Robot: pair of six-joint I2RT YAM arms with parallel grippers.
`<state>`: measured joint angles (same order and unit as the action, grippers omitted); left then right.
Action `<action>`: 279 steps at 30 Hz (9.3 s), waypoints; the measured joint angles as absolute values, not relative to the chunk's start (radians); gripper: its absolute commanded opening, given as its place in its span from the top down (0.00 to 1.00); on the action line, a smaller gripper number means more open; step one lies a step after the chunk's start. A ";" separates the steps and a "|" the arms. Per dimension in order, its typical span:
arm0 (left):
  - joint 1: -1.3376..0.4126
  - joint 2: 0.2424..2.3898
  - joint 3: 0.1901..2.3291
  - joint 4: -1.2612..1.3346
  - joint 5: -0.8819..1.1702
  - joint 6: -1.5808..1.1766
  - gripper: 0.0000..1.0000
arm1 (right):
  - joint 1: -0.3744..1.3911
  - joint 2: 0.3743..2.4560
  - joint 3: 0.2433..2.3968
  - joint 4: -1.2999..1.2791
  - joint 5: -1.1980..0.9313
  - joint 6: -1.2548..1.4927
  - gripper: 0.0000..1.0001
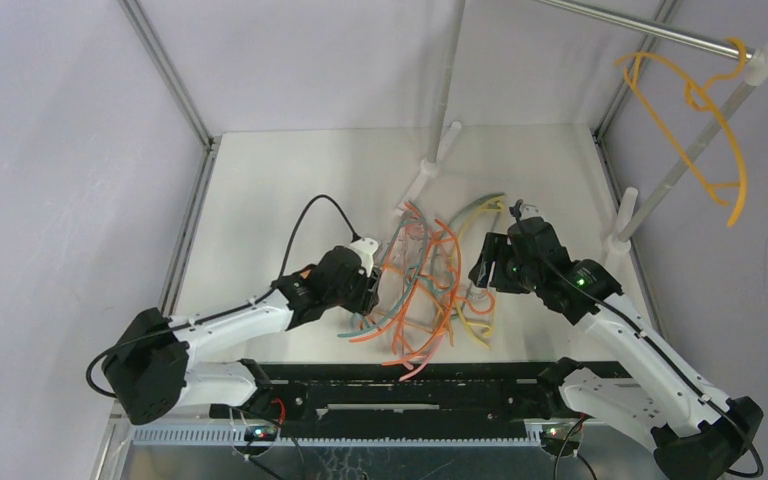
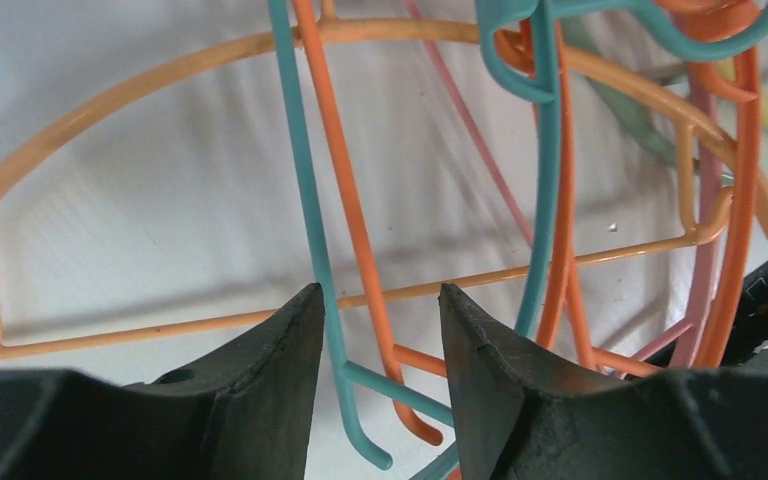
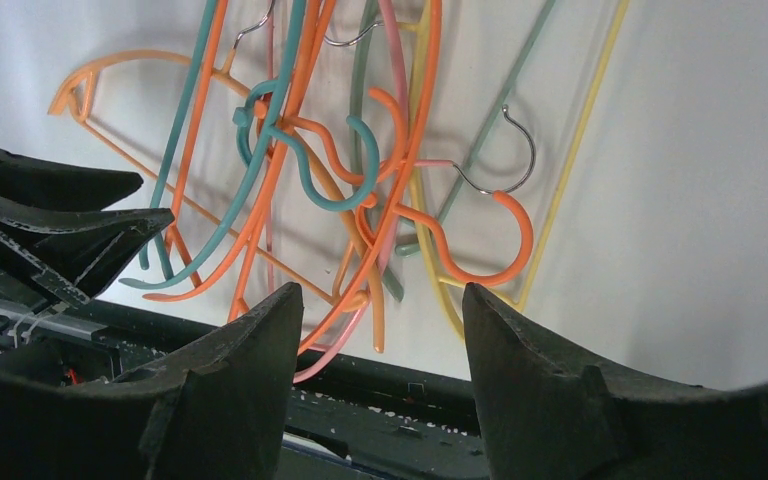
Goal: Organize the hangers
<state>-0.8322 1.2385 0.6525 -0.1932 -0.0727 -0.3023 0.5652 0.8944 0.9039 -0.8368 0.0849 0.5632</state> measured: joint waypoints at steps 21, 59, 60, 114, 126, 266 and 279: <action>-0.736 1.348 0.570 -0.031 0.040 -0.345 0.95 | 0.553 0.908 0.896 -0.833 0.067 0.556 0.33; -0.727 1.271 0.832 -0.181 0.064 -0.420 0.61 | 0.554 1.058 0.849 -0.603 -0.208 0.554 0.40; -0.724 1.281 0.825 -0.176 0.064 -0.419 0.61 | 0.556 1.052 0.842 -0.600 -0.210 0.559 0.40; -0.624 1.512 0.891 -0.271 0.104 -0.166 0.45 | 0.345 0.705 0.694 -0.707 -0.251 0.563 0.37; -0.622 1.637 0.890 -0.275 0.130 -0.131 1.00 | 0.267 0.617 0.673 -0.780 -0.270 0.562 0.37; -0.640 1.431 1.134 -0.132 0.596 -0.929 1.00 | 0.645 1.028 0.754 -0.253 -0.027 0.707 1.00; -0.647 1.338 1.128 -0.278 0.592 -0.807 1.00 | 0.586 0.752 0.675 -0.478 0.038 0.625 1.00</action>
<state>-0.6468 1.3376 1.1278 -0.2775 0.5922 -0.8066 0.5858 0.7521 0.6746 -0.4778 0.0376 0.6254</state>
